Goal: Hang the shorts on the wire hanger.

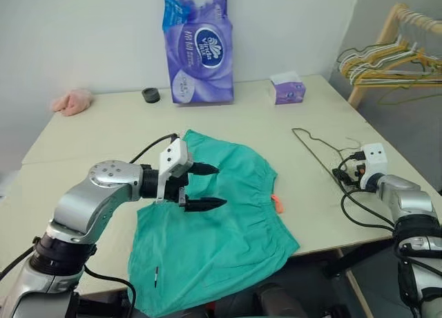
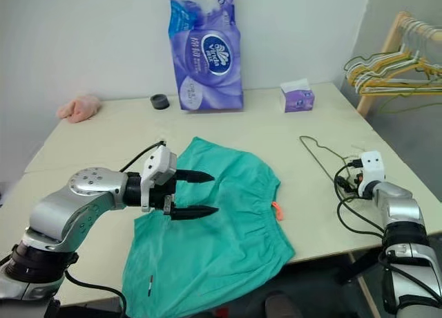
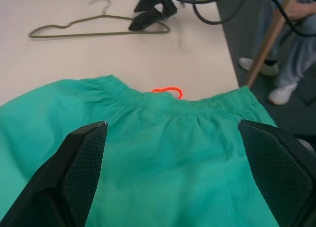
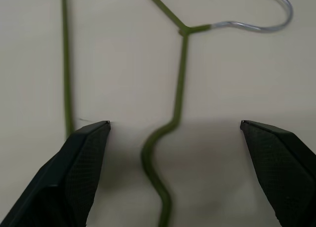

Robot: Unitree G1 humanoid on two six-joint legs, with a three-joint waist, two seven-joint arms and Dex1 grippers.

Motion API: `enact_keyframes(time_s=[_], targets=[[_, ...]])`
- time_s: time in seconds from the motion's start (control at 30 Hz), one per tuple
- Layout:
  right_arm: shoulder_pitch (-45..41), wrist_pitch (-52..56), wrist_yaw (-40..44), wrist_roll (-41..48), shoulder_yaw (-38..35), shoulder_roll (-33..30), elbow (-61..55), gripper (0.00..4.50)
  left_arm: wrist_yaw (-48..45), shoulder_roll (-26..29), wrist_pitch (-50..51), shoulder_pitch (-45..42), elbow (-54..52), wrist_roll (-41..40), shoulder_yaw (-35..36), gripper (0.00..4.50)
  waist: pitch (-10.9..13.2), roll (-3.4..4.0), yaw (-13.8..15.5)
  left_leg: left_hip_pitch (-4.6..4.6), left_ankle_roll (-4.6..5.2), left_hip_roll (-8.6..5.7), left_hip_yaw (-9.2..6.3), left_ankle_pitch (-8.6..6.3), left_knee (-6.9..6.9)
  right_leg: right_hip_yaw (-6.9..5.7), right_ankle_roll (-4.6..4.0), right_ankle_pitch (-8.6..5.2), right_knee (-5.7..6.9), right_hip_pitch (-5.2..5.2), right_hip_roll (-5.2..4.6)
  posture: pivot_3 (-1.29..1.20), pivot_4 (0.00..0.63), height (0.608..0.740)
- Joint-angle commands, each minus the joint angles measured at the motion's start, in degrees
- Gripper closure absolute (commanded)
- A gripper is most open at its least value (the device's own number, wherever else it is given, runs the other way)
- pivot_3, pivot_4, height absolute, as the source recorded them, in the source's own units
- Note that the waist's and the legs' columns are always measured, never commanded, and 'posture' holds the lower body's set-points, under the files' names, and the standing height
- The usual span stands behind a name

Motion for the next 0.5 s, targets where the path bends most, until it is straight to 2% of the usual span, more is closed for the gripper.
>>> enact_keyframes(time_s=[0.03,0.1,0.2,0.37,0.5], targets=[[-2.64,-2.24,0.53,-1.73,-0.07,-1.4,6.05,0.0,-0.99,-0.29,-1.86,-2.08,0.34,1.19,0.04,0.03,-0.01,0.0,-0.47,0.03,0.0,0.01,0.0,0.0,0.0,0.0,0.01,0.0,0.0,0.03,0.01,-0.26,0.022,0.74],[-3.68,-1.74,2.65,-2.34,0.78,-1.53,8.38,0.0,-1.29,-0.4,-2.1,-2.14,0.35,1.58,-0.04,0.03,-0.03,0.0,-1.14,0.16,0.0,0.01,-0.01,0.0,0.0,0.0,0.02,0.0,0.0,0.14,0.02,-0.26,0.024,0.74],[-4.67,-0.47,5.54,-3.52,2.4,-1.54,10.2,0.56,-1.56,-0.51,-2.15,-1.97,0.02,1.77,0.1,0.0,-0.04,-0.01,-1.46,0.28,0.0,0.01,-0.02,0.0,0.0,0.0,0.03,0.0,0.0,0.27,0.02,-0.26,0.025,0.74],[-6.04,3.64,9.7,-4.4,4.02,-0.52,12.38,2.31,-1.52,-0.92,-2.47,-1.97,-0.02,2.43,-0.05,0.0,-0.25,-0.27,-1.55,0.33,0.0,0.02,-0.05,0.0,0.03,-0.02,0.06,0.01,0.0,0.33,0.03,-0.26,0.029,0.74],[-6.9,5.67,7.41,-4.67,3.59,1.51,14.41,3.7,-0.93,-1.39,-2.54,-2.2,0.38,2.75,0.32,0.0,-0.55,-0.67,-1.65,0.37,0.0,0.05,-0.11,0.0,0.04,-0.05,0.07,0.02,0.01,0.37,0.05,-0.26,0.029,0.74]])
